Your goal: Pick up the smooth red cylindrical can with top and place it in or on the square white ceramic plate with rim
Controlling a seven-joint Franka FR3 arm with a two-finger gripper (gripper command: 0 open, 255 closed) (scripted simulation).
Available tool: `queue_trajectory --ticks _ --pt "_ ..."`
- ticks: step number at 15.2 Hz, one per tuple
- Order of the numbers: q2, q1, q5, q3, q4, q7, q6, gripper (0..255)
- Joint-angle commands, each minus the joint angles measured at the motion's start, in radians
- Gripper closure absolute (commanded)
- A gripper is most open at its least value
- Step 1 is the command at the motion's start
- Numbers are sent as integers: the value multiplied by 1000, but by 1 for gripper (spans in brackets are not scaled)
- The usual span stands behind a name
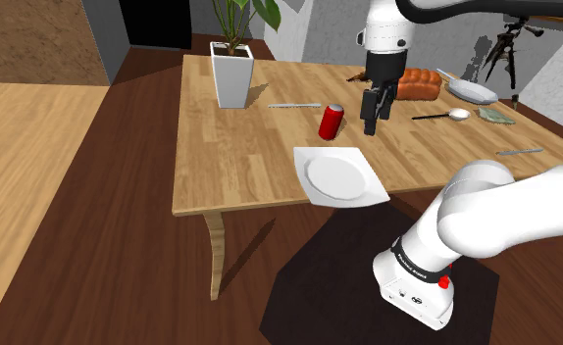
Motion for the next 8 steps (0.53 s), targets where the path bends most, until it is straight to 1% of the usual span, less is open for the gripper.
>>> queue_trajectory --ticks 1,5,8 --pt "0 0 0 0 0 0 0 0" --pt "52 -9 -62 -80 -17 -122 140 0" --pt "109 -12 -95 -139 -14 -212 247 0"
